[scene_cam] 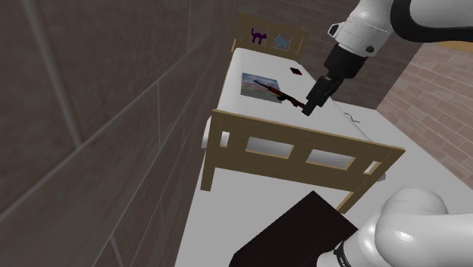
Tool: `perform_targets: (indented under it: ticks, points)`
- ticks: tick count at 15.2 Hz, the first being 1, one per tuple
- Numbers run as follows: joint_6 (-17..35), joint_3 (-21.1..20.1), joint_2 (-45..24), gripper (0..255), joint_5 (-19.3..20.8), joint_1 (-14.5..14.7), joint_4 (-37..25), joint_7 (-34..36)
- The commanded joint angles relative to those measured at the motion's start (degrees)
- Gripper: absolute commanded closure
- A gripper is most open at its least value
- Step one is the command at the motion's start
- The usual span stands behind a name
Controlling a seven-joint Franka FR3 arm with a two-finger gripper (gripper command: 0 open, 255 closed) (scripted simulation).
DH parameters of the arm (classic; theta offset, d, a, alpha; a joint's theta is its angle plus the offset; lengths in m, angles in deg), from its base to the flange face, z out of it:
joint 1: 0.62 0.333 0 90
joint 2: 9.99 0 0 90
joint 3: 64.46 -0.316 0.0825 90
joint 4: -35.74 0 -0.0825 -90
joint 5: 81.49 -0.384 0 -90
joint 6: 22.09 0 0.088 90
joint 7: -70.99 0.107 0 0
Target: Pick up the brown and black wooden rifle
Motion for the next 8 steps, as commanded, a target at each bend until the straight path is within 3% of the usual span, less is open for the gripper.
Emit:
perform_targets:
  ticks: [1, 8]
  points:
    - [0.0, 0.0, 0.0, 0, 0.0, 0.0, 0.0, 0.0]
    - [6.4, 7.7, -7.9, 0, 4.5, -1.8, -1.3, -10.0]
